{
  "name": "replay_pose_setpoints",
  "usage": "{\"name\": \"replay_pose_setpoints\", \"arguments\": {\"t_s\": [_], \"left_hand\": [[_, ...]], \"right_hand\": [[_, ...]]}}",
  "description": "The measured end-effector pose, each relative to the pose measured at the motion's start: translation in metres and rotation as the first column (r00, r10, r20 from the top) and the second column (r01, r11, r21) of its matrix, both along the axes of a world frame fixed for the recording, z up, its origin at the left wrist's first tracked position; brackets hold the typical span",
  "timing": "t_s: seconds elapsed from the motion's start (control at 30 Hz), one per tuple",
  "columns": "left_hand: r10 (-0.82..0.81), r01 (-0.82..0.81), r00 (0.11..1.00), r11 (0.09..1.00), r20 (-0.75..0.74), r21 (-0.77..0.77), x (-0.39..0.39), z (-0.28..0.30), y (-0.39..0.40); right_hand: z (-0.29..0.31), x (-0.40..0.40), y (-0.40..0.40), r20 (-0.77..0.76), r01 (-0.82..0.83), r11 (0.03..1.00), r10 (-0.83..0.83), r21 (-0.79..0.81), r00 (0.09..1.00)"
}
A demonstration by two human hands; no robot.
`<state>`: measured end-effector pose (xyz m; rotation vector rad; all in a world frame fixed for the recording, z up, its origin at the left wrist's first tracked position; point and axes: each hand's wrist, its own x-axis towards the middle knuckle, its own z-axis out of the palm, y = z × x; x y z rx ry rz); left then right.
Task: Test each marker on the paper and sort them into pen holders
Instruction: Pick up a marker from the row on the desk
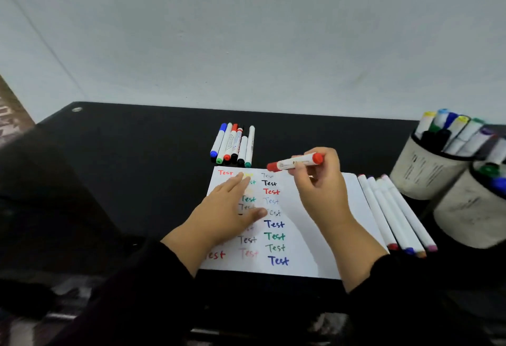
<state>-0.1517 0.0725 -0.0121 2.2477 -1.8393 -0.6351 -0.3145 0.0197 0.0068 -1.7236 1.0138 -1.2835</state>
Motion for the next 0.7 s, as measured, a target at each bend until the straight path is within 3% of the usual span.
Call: {"name": "replay_pose_setpoints", "arguments": {"t_s": [0.07,0.17,0.4,0.5,0.7], "left_hand": [[0.033,-0.035,0.998,0.999,-0.061,-0.026,-0.009,0.002,0.011],[0.042,-0.057,0.989,0.993,-0.142,-0.104,-0.021,0.006,0.028],[0.061,-0.152,0.941,0.955,-0.334,-0.254,-0.024,0.009,0.049],[0.047,-0.132,0.944,0.962,-0.328,-0.24,-0.023,0.009,0.048],[0.046,-0.124,0.938,0.97,-0.343,-0.207,-0.024,0.009,0.046]], "right_hand": [[0.0,-0.004,0.014,0.112,0.06,0.995,-0.069,0.082,0.991],[0.002,-0.006,0.028,0.166,0.087,0.961,-0.134,0.263,0.977],[-0.005,-0.002,0.046,0.317,-0.056,0.818,-0.157,0.572,0.935],[-0.008,0.004,0.049,0.26,-0.067,0.77,-0.131,0.635,0.957],[-0.01,0.012,0.042,0.115,0.005,0.79,-0.095,0.613,0.989]]}}
